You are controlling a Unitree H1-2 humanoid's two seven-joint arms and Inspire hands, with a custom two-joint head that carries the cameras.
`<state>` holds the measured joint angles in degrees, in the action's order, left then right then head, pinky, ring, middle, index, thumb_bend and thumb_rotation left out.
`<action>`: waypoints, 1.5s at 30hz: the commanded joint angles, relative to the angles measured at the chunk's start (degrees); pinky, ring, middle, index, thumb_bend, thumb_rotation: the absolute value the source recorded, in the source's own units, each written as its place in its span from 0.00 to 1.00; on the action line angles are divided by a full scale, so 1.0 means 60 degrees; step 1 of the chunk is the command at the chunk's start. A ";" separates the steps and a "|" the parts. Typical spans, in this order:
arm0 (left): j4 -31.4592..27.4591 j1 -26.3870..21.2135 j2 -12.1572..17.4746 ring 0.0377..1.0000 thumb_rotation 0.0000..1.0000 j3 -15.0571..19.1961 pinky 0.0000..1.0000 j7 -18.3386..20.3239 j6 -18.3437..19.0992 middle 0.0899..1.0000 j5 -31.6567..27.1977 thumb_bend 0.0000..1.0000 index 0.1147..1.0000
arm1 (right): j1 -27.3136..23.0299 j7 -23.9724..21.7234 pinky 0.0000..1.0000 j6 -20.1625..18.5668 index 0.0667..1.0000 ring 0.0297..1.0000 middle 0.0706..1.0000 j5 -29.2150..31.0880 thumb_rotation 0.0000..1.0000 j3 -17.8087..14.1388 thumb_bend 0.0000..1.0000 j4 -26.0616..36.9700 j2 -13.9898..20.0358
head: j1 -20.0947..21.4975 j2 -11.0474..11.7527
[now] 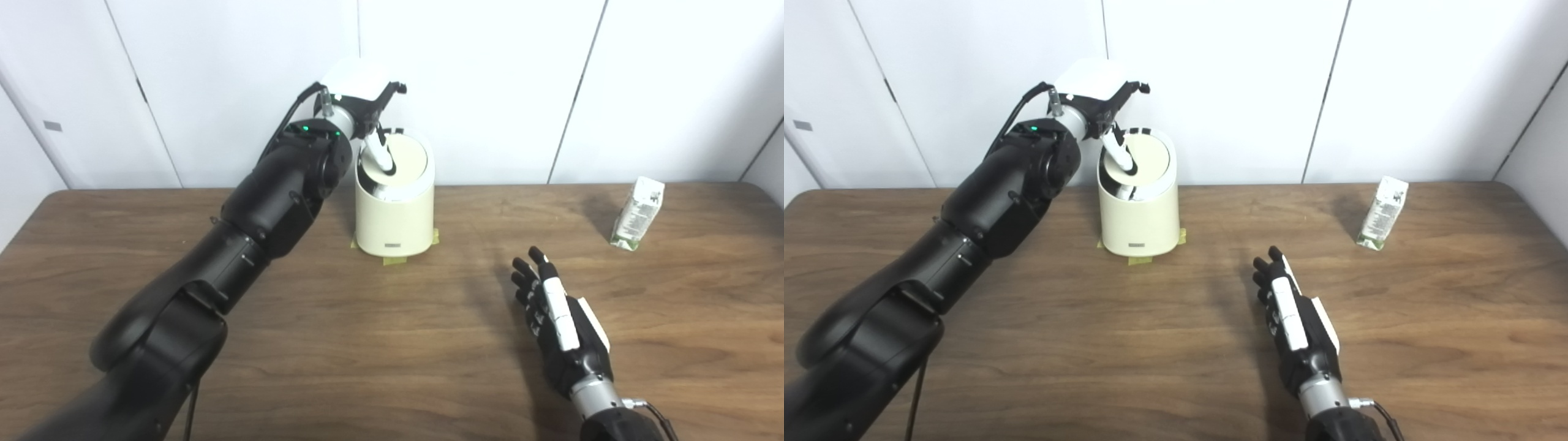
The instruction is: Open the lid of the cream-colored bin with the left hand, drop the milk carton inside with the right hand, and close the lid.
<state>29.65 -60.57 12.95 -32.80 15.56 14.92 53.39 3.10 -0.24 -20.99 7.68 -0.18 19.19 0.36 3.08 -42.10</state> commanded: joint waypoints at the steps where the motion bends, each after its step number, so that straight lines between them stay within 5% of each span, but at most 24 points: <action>1: -0.0167 -0.0502 0.0139 0.89 0.06 -0.0112 0.81 -0.0063 -0.0055 0.89 0.0336 1.00 0.86 | -0.0318 -0.0156 1.00 0.0195 1.00 0.96 0.94 0.0075 0.88 0.0023 0.66 0.0362 0.0025 | -0.0006 -0.0014; 13: -0.0402 -0.0173 0.0268 0.84 0.06 -0.0438 0.75 -0.0207 -0.0875 0.83 0.0675 1.00 0.85 | -0.0327 -0.0112 0.98 0.0154 1.00 0.95 0.94 -0.0443 0.92 0.0262 0.65 0.0494 0.0181 | 0.0051 -0.0004; 23: -0.1313 -0.0877 0.0515 0.76 0.04 0.1647 0.62 0.0355 -0.0387 0.80 -0.0891 1.00 0.81 | -0.0421 -0.0099 0.98 0.0116 1.00 0.95 0.94 -0.0344 0.90 0.0178 0.66 0.0375 0.0160 | -0.0003 0.0062; 29: -0.2327 -0.0794 0.0469 0.76 0.02 0.3019 0.64 0.1150 0.0671 0.80 -0.2437 0.99 0.79 | -0.0442 -0.0121 0.98 0.0164 1.00 0.95 0.94 -0.0331 0.91 0.0176 0.65 0.0299 0.0154 | -0.0084 0.0196; 37: -0.2982 -0.0687 0.0819 0.77 0.01 0.3382 0.68 0.1580 0.1419 0.77 -0.3250 0.96 0.79 | -0.0357 -0.0211 0.98 0.0280 1.00 0.95 0.93 -0.0421 0.92 0.0151 0.65 0.0298 0.0389 | -0.0105 0.0145; 45: -0.3240 -0.0193 0.1005 0.78 0.00 0.3789 0.70 0.1320 0.1841 0.78 -0.3837 0.93 0.77 | -0.0338 -0.0180 0.98 0.0253 1.00 0.94 0.94 -0.0517 0.94 0.0201 0.64 0.0359 0.0454 | -0.0042 0.0128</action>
<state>11.86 -60.36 18.01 -11.45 25.13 25.35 31.10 2.44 -0.85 -21.20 4.81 1.15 19.79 3.00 2.81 -41.31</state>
